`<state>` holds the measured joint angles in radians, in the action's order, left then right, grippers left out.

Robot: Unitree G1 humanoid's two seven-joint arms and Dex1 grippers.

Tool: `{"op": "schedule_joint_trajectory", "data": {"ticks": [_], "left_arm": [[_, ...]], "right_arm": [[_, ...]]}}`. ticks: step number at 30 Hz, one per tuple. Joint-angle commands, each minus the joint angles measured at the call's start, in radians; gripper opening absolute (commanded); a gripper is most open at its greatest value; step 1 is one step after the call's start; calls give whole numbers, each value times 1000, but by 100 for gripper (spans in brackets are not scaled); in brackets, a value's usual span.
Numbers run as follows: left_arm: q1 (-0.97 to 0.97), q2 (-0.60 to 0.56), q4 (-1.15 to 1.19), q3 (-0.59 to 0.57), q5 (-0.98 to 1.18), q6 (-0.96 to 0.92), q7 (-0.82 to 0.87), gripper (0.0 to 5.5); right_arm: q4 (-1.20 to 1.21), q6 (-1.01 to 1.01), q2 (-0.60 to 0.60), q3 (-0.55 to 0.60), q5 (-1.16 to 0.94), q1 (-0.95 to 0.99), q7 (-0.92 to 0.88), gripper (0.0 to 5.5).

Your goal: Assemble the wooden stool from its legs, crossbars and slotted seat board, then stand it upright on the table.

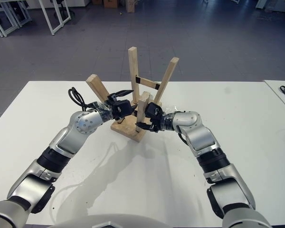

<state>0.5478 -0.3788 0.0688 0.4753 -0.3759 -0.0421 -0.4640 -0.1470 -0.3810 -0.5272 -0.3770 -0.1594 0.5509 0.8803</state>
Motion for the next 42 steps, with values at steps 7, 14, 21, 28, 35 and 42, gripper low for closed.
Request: {"op": "schedule_joint_trajectory", "data": {"ticks": [7, 14, 21, 28, 35, 42], "left_arm": [[-137, -13, 90, 63, 5, -49, -100, 268], [-133, -38, 116, 77, -15, -35, -119, 268], [-129, -30, 95, 39, -5, 3, -60, 268], [-58, -17, -212, -226, 57, 146, 137, 268], [63, -8, -73, -140, -43, 147, 76, 268], [-41, -65, 150, 28, -112, 144, -98, 268]], "right_arm": [[-74, -142, -59, -108, 125, -125, -31, 202], [10, -135, -56, -103, 163, -136, -147, 202], [-17, -147, -53, -97, 149, -132, -172, 202], [108, -188, -32, 39, 73, -125, -225, 202], [156, -229, -17, 40, 80, -127, -231, 202], [147, -237, -6, 33, 85, -121, -239, 202]]}}
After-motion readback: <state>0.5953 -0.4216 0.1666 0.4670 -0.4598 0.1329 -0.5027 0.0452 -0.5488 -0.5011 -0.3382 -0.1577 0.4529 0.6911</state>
